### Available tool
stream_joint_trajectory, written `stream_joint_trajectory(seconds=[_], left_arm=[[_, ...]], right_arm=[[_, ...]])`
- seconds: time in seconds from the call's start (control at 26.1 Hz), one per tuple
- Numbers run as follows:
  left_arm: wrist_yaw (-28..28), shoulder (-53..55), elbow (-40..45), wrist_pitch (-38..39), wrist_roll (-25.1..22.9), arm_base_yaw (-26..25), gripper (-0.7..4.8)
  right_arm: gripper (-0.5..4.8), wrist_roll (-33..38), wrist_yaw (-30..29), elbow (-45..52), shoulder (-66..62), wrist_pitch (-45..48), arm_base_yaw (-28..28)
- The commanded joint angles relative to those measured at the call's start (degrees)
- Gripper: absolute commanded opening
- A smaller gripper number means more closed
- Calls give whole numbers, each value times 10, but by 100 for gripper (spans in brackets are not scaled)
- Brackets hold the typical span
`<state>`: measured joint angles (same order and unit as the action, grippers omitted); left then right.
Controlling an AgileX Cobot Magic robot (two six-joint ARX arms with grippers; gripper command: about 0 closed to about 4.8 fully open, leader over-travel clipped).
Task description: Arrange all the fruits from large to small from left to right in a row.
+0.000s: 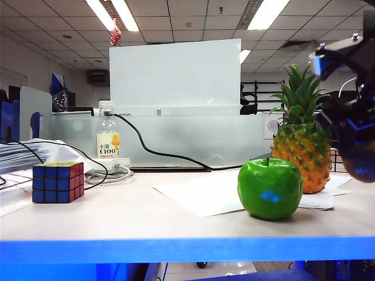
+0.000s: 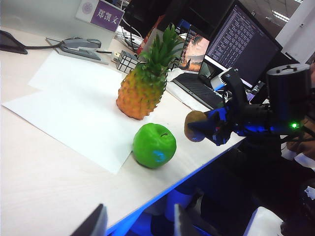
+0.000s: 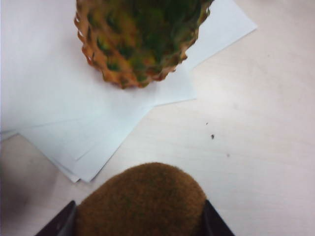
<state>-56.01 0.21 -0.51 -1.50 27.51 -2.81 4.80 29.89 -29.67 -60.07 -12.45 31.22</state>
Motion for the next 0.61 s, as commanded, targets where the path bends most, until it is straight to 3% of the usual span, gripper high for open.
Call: stream_joint_trajectory(seconds=[0.04,0.61], left_arm=[[-3,-1,-1,-8,0,0,184],[-2,-1,-1,-8,-7,0,184]], right_arm=[[-5,2,-3,-2,-17,14,-10],[-6,18,-13,7,-91,31,-12]])
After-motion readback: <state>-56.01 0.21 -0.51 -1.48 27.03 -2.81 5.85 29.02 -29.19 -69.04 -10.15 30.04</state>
